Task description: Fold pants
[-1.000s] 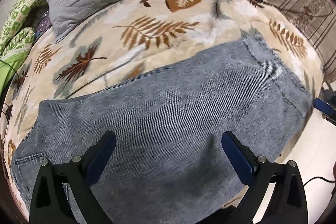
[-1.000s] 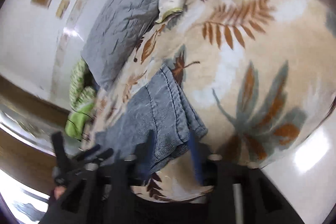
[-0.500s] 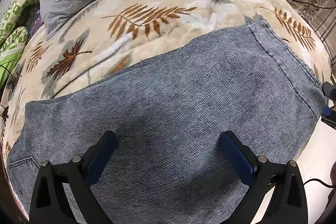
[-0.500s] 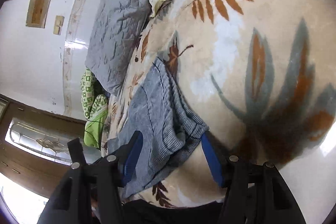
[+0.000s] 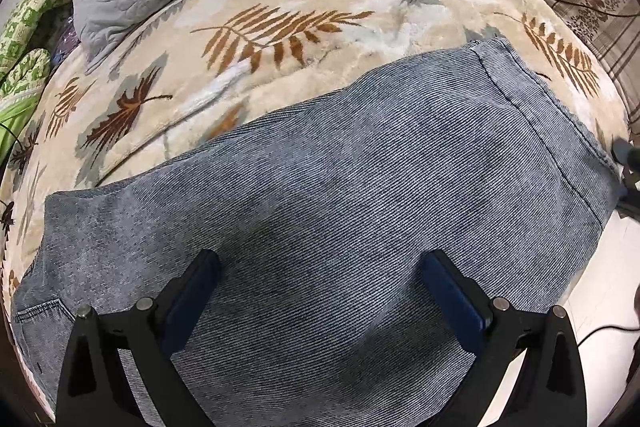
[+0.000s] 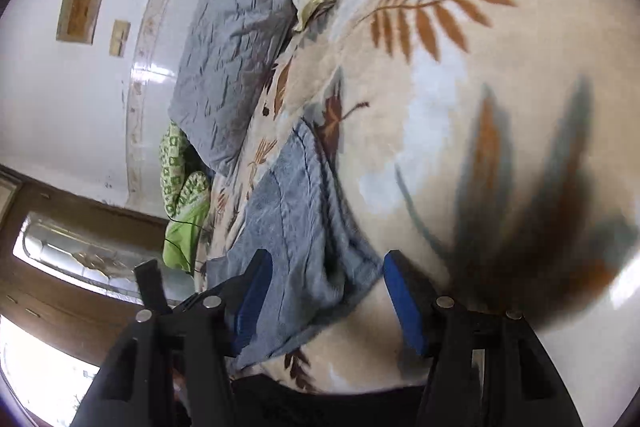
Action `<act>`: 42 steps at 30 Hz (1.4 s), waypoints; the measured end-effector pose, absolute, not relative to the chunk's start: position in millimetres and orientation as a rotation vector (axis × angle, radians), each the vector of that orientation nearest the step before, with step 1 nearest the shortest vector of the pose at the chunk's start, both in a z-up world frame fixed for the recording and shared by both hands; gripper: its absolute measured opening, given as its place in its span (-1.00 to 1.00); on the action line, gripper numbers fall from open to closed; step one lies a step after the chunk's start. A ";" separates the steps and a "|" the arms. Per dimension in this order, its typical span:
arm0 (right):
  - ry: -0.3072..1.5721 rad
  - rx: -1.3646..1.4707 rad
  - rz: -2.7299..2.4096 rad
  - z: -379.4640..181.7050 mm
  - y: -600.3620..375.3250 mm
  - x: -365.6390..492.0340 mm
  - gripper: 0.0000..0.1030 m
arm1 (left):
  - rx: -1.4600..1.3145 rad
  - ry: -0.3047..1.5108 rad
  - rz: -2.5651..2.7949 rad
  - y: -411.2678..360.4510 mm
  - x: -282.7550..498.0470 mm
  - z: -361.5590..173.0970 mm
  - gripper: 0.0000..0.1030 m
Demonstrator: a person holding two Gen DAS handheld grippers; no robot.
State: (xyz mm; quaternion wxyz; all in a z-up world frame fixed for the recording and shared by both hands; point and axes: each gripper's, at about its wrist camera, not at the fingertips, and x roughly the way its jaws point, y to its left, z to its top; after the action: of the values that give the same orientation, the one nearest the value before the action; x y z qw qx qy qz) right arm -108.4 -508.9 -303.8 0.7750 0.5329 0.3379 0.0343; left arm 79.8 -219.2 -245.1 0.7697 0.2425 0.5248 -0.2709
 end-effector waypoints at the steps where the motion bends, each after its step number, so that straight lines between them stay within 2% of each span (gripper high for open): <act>1: 0.746 1.160 0.099 -305.3 -512.3 -101.9 0.21 | 0.527 1.137 -0.586 -219.4 79.2 -245.1 0.98; 10: 0.871 1.117 0.320 -306.3 -505.7 -47.9 0.21 | 0.520 1.143 -0.586 -219.6 78.3 -245.3 0.98; 12: 0.887 1.108 0.331 -306.5 -501.1 -37.9 0.01 | 0.515 1.145 -0.587 -218.7 78.6 -245.1 0.98; 13: 0.899 1.107 0.324 -308.0 -499.1 -33.5 -0.30 | 0.511 1.149 -0.587 -218.1 78.8 -244.8 0.98; 15: 0.923 1.089 0.271 -309.1 -494.0 -27.7 -0.51 | 0.507 1.154 -0.586 -216.5 78.9 -243.9 0.98; 24: 0.856 0.808 0.178 -229.2 -447.6 -18.8 -0.56 | 0.440 1.177 -0.552 -192.9 87.1 -240.3 0.98; 31: 0.890 0.647 0.271 -181.1 -374.0 17.4 -0.56 | 0.297 1.193 -0.508 -134.6 97.1 -221.5 0.98; 39: 1.048 0.584 0.399 -206.3 -279.3 61.2 -0.56 | 0.131 1.141 -0.402 -28.1 118.0 -187.6 0.98; 42: 1.152 0.548 0.404 -228.3 -242.8 80.4 -0.48 | 0.086 1.140 -0.380 -0.9 117.9 -186.8 0.98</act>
State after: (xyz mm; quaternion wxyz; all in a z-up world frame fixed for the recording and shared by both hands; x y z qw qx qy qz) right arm 80.4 -242.8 -228.3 0.7843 0.2540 0.5341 0.1874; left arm 117.9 -0.9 -186.8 0.8241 0.0405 0.5359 -0.1787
